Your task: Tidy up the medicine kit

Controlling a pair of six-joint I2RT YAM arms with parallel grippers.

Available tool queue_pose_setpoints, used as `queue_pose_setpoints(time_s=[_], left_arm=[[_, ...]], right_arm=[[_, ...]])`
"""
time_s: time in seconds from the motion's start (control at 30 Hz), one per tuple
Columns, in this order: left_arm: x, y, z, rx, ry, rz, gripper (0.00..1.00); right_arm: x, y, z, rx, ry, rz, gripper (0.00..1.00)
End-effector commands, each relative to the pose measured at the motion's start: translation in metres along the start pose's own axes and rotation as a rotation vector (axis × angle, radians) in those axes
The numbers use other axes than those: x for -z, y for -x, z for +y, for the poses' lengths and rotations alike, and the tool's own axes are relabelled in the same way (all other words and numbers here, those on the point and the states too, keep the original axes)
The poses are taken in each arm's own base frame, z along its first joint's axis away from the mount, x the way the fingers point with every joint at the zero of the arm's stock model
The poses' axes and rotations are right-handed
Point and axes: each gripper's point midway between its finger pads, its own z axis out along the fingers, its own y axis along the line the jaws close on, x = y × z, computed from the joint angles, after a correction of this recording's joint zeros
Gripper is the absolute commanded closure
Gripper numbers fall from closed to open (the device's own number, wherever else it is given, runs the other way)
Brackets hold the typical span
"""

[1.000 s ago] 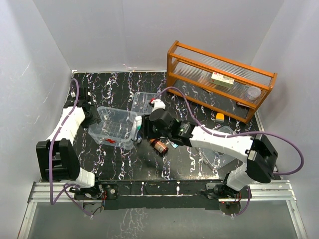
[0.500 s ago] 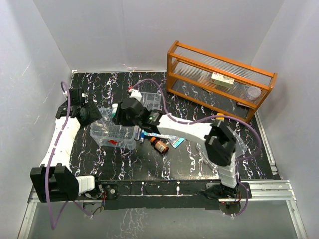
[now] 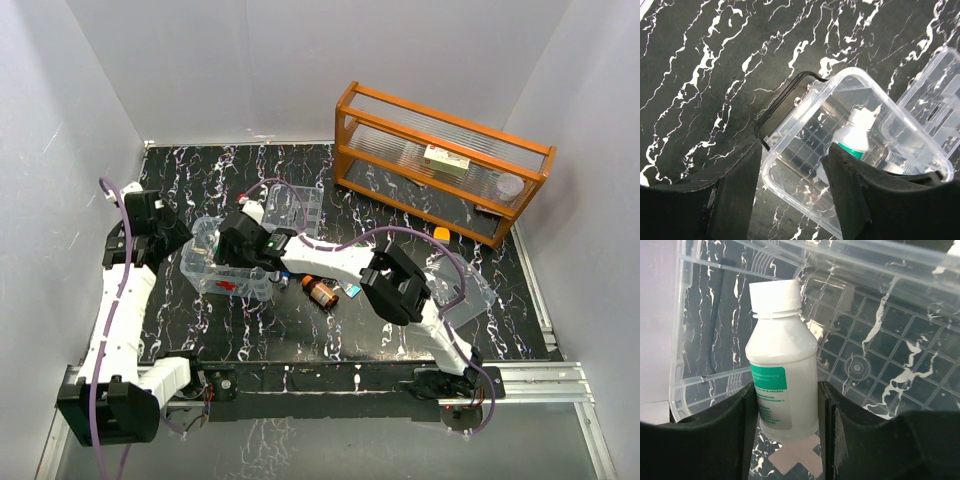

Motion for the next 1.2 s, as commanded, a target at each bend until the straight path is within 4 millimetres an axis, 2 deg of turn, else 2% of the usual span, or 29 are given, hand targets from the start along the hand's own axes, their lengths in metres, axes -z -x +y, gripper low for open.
queue_pose_setpoints(time_s=[0.0,0.17,0.4,0.53,0.7,0.77,0.83,1.03,1.17], left_arm=[[0.013,0.013,0.004,0.086,-0.004,-0.106,0.46],[0.022,0.022,0.001,0.073,-0.022,-0.124,0.45],[0.021,0.024,-0.007,0.058,-0.052,-0.106,0.43],[0.021,0.027,-0.007,0.052,-0.045,-0.109,0.43],[0.024,0.036,-0.007,0.050,-0.036,-0.134,0.42],[0.025,0.040,-0.008,0.048,-0.036,-0.139,0.41],[0.025,0.042,-0.009,0.047,-0.035,-0.140,0.41],[0.028,0.045,-0.018,0.032,-0.078,-0.127,0.41],[0.037,0.048,-0.030,0.010,-0.140,-0.111,0.41]], right_arm=[[0.001,0.004,0.035,-0.072,0.093,0.010,0.68],[-0.008,-0.007,0.033,-0.097,0.091,0.046,0.66],[-0.020,-0.027,0.038,-0.123,0.115,0.137,0.61],[-0.026,-0.035,0.039,-0.131,0.123,0.171,0.51],[-0.029,-0.042,0.038,-0.128,0.126,0.202,0.44],[-0.028,-0.040,0.038,-0.118,0.128,0.196,0.39],[-0.026,-0.037,0.041,-0.107,0.136,0.187,0.39],[-0.017,-0.015,0.051,-0.017,0.166,0.111,0.49],[0.003,0.009,0.067,0.073,0.206,0.050,0.50]])
